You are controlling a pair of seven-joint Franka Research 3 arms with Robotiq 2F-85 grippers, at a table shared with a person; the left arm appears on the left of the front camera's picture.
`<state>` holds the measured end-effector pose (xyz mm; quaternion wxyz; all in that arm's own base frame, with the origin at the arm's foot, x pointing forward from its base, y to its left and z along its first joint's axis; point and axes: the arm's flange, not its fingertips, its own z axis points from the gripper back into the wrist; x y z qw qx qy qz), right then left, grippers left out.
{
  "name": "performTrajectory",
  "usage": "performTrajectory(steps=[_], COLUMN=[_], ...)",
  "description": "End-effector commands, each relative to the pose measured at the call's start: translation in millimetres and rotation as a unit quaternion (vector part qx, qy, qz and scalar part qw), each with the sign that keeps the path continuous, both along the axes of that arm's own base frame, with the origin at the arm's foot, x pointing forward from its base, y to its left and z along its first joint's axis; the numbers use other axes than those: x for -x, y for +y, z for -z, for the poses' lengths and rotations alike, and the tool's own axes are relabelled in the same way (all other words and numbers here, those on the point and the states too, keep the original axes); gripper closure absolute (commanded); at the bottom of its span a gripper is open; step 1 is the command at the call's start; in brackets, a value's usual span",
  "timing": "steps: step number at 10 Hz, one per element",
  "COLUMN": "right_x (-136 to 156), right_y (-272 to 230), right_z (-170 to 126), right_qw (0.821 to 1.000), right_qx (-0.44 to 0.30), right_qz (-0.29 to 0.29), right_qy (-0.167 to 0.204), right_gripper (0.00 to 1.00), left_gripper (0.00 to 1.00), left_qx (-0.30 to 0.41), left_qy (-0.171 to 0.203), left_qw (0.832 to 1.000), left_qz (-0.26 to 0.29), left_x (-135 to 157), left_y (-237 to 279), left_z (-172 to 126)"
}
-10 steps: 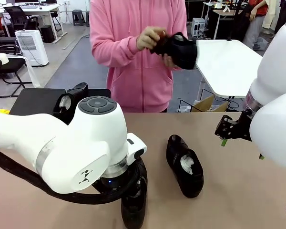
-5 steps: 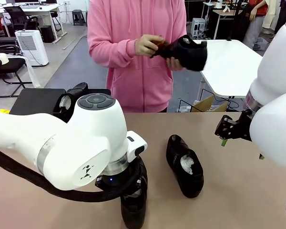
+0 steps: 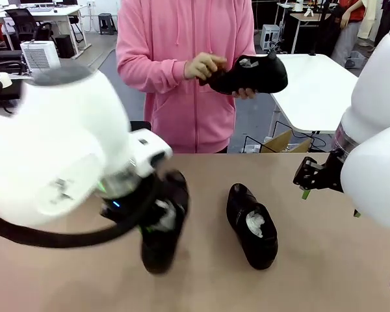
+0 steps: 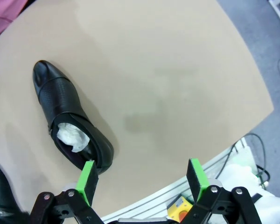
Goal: Organize the shoes by placing them on the stand.
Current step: Place the Shoe from the middle of the table onto the Shoes Stand.
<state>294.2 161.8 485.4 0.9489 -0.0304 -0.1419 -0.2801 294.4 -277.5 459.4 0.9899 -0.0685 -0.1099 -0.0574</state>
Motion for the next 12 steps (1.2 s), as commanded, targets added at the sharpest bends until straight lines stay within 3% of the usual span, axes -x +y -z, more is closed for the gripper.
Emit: performTrajectory(steps=[1,3,7,12], right_x=[-2,-2,-2,-2], right_y=[-1,-1,-1,-1], right_z=[0,0,0,0], right_qw=[1.000,1.000,1.000,1.000], right_qx=[-0.007,-0.007,-0.007,-0.007], right_qz=[-0.005,-0.005,-0.005,-0.005], right_qy=[-0.003,-0.003,-0.003,-0.003], right_gripper=[0.00,0.00,0.00,0.00], left_gripper=[1.00,1.00,1.00,1.00], left_qx=[-0.030,-0.018,-0.016,-0.007], left_qy=[-0.066,-0.092,-0.168,-0.170], left_qw=[0.996,0.991,0.978,0.978], left_qz=[-0.055,-0.093,-0.120,-0.124], left_x=[-24,-72,-153,-216], left_y=[45,73,90,90], left_z=[-9,-11,-17,-5])
